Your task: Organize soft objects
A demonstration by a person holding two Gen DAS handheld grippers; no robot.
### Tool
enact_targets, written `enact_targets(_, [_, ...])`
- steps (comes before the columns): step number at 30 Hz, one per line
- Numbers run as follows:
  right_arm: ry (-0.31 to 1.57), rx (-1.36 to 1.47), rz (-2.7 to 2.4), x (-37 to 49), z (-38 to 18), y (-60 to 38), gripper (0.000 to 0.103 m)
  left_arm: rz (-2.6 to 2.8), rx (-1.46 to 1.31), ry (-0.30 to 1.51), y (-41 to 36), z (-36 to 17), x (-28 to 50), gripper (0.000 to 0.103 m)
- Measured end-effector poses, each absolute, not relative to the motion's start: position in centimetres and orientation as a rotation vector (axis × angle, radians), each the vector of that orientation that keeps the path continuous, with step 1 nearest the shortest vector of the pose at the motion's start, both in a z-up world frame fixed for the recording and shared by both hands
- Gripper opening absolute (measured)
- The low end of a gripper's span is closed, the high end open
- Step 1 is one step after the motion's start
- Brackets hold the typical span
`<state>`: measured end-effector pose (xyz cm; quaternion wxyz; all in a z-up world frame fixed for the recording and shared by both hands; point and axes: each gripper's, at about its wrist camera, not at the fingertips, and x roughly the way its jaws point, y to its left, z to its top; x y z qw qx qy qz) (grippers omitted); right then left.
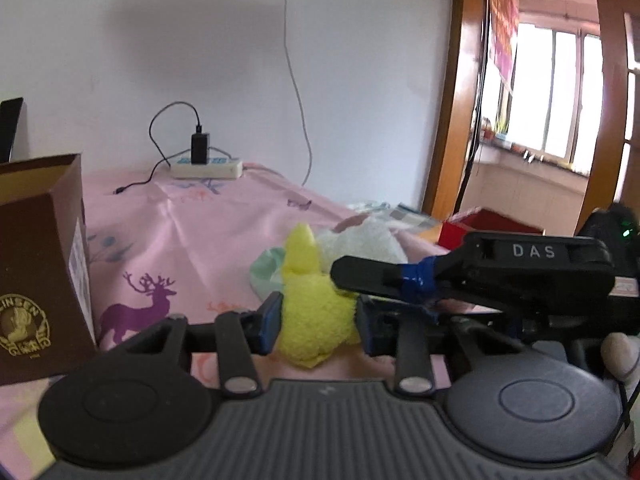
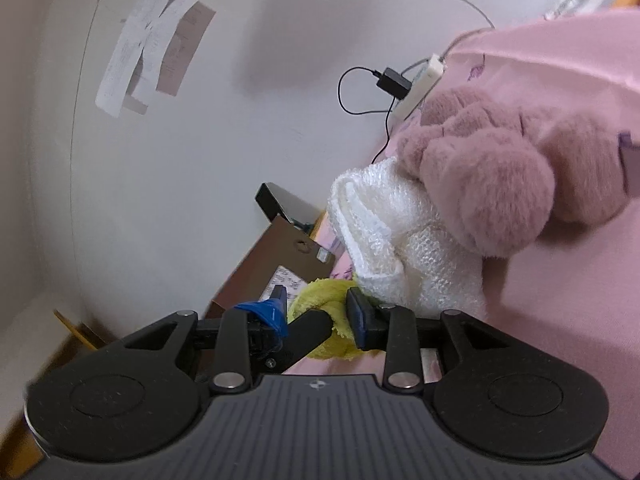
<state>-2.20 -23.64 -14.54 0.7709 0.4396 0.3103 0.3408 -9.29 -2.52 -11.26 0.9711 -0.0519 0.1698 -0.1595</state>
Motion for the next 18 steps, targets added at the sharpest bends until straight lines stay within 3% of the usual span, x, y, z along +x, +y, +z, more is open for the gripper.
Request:
enact_targets(10, [0.722, 1.089, 0.847, -1.5, -12.7, -22.4, 0.018, -0.268, -0.114, 0.198, -0.9, -9.7, -12.2, 0.032])
enact_targets(18, [0.653, 1.054, 1.000, -0.2, -7.8, -18.4, 0.019, -0.218, -0.074, 0.081, 2.7, -4.5, -13.9, 0.032])
